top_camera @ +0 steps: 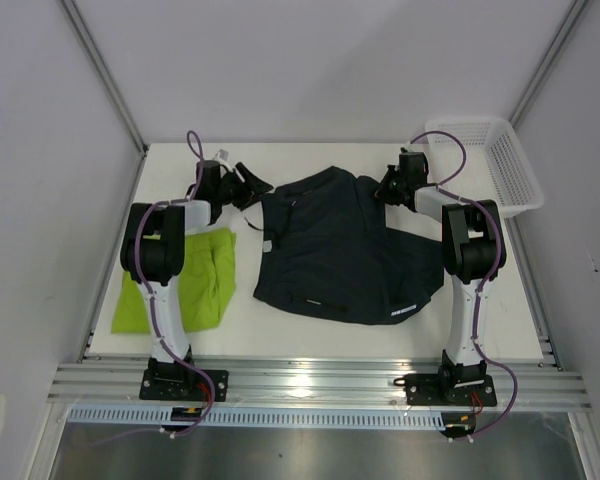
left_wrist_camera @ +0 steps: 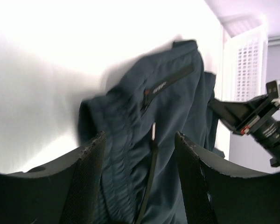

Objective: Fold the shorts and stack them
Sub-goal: Flatten the shorts out

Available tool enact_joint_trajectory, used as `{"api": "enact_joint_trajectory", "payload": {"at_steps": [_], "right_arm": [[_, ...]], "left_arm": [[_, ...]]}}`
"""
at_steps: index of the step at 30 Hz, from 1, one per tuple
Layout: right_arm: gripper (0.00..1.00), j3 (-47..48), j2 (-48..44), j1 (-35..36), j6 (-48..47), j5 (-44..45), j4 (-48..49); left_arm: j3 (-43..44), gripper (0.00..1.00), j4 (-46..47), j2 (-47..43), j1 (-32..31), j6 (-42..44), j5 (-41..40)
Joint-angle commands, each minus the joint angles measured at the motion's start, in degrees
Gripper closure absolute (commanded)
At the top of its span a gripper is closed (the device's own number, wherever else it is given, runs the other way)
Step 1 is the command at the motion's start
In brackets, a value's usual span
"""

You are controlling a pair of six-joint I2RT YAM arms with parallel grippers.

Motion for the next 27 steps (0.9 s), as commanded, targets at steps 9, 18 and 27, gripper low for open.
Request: {"api": "enact_joint_trajectory", "payload": {"at_steps": [9,18,27], "right_arm": [[1.0,2.0,0.2,0.5,-0.6,-0.9,0.1],[1.0,1.9,0.2,0.5,-0.7,-1.1,0.2],[1.0,2.0,0.2,0.5,-0.7,-1.0,0.1]], "left_arm": [[5.5,0.38,-2.7,3.2,0.2,0.7,1.2],[1.1,0.38,-3.0,-0.6,0.6,1.8,-2.3],[2.5,0.38,-1.3,2.1,0.7,0.0,0.7]]}}
